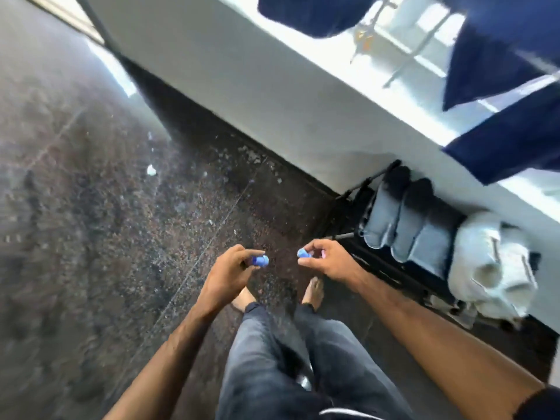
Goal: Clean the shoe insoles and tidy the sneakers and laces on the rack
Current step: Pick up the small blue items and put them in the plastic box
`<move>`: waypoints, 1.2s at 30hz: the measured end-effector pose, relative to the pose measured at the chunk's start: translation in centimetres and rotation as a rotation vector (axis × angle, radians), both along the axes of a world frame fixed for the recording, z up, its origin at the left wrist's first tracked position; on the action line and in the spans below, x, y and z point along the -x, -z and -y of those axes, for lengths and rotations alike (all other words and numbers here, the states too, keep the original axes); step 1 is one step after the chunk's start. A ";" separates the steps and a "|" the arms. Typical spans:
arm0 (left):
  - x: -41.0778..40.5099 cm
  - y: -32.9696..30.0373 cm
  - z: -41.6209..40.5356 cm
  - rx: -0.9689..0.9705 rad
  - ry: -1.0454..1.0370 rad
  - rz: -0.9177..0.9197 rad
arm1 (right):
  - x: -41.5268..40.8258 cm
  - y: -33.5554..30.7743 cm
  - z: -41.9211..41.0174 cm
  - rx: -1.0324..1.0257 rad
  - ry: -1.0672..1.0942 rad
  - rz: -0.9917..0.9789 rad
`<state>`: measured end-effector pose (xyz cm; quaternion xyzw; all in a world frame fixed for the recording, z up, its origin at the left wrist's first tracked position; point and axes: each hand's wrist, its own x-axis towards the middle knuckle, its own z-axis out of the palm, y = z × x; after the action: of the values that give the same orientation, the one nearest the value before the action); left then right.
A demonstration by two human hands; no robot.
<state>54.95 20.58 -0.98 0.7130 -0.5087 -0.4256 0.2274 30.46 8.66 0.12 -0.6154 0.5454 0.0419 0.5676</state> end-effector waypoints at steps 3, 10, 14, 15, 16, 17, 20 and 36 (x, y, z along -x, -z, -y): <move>2.0 -3.8 1.4 0.089 0.074 -0.022 | 3.5 -3.7 -1.7 0.063 0.130 0.069; 13.3 -8.7 4.7 0.175 0.310 -0.057 | 15.8 -8.6 -6.4 0.177 0.464 0.122; 24.6 -10.9 5.8 0.131 0.499 -0.078 | 25.5 -9.9 -9.6 0.268 0.680 0.170; 27.7 -11.4 5.8 0.114 0.551 -0.090 | 28.0 -10.1 -10.6 0.279 0.722 0.182; 30.8 -11.9 5.6 0.106 0.603 -0.098 | 30.4 -10.5 -11.7 0.286 0.764 0.192; 33.8 -12.4 5.4 0.106 0.653 -0.095 | 32.8 -10.8 -12.9 0.294 0.804 0.202; 42.3 -13.3 4.7 0.122 0.815 -0.071 | 39.6 -11.3 -16.3 0.304 0.921 0.195; 71.4 -10.6 3.9 0.107 1.161 -0.051 | 64.8 -8.5 -22.8 0.304 1.267 -0.011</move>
<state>-16.48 16.66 9.64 0.2946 -0.8313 -0.4713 0.0048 -34.38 31.43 8.59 -0.2476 0.8054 -0.3753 0.3861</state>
